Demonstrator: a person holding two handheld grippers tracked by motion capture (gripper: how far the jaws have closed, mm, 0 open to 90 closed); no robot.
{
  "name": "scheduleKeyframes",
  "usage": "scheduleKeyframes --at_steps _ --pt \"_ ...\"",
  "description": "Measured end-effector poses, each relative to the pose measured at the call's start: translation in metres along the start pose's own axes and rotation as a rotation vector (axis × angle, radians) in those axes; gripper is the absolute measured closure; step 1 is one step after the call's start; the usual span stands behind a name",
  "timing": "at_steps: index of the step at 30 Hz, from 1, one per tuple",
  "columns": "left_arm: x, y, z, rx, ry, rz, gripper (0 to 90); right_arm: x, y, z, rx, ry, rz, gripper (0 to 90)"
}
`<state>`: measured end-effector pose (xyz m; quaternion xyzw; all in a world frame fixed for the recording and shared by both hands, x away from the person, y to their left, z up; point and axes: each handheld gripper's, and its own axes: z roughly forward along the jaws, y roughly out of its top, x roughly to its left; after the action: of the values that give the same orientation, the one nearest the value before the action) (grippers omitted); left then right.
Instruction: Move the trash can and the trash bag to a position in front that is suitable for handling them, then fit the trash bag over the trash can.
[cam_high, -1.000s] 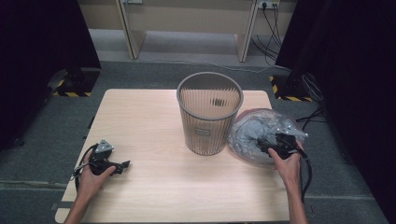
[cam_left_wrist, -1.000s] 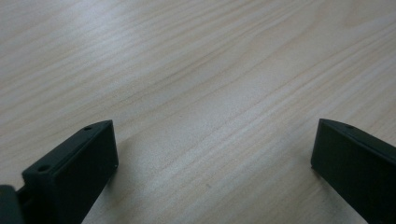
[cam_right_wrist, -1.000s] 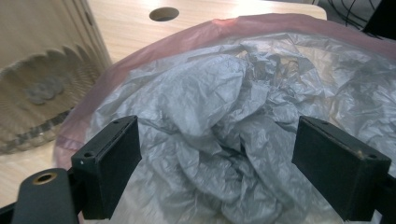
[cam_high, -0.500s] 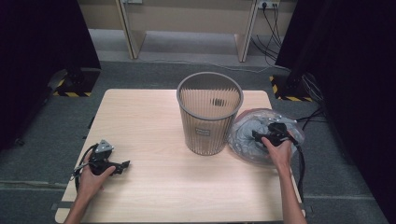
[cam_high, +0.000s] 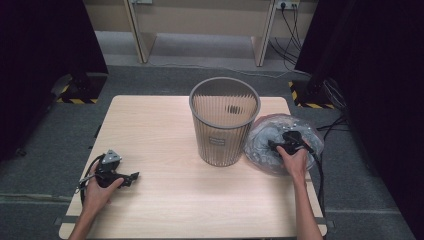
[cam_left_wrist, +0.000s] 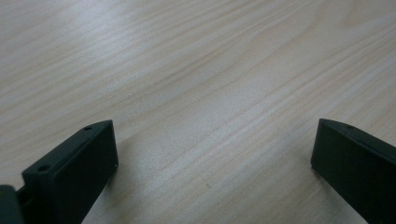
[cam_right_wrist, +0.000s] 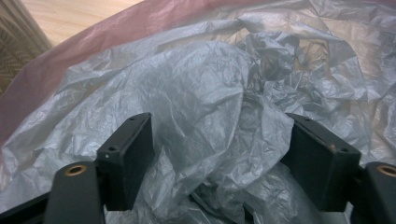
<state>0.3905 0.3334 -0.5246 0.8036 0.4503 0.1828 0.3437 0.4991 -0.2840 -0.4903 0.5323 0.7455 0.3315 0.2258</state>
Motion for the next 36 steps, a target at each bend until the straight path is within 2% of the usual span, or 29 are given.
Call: scheduleKeyframes --at_steps 5,9,17,27,32,36 --pt "0.000 0.000 0.000 0.000 0.002 -0.001 0.0 0.001 -0.004 0.000 -0.009 0.003 -0.013 30.5" --pt "0.000 0.000 0.000 0.000 0.003 -0.002 0.0 0.006 -0.006 0.000 0.008 0.003 -0.050 32.2" --pt "-0.001 0.000 0.000 -0.001 0.004 -0.004 0.0 0.005 -0.007 0.006 0.008 0.015 -0.043 34.7" --pt "-0.001 0.000 0.000 -0.001 0.004 -0.004 0.0 -0.001 0.000 0.013 0.012 0.026 -0.058 40.2" --pt "-0.001 0.000 0.000 0.000 0.004 -0.003 0.0 -0.005 0.004 0.015 0.013 0.029 -0.070 47.4" --pt "-0.001 0.000 0.000 0.000 0.004 -0.003 0.0 -0.003 0.008 0.017 0.027 0.020 -0.095 57.3"
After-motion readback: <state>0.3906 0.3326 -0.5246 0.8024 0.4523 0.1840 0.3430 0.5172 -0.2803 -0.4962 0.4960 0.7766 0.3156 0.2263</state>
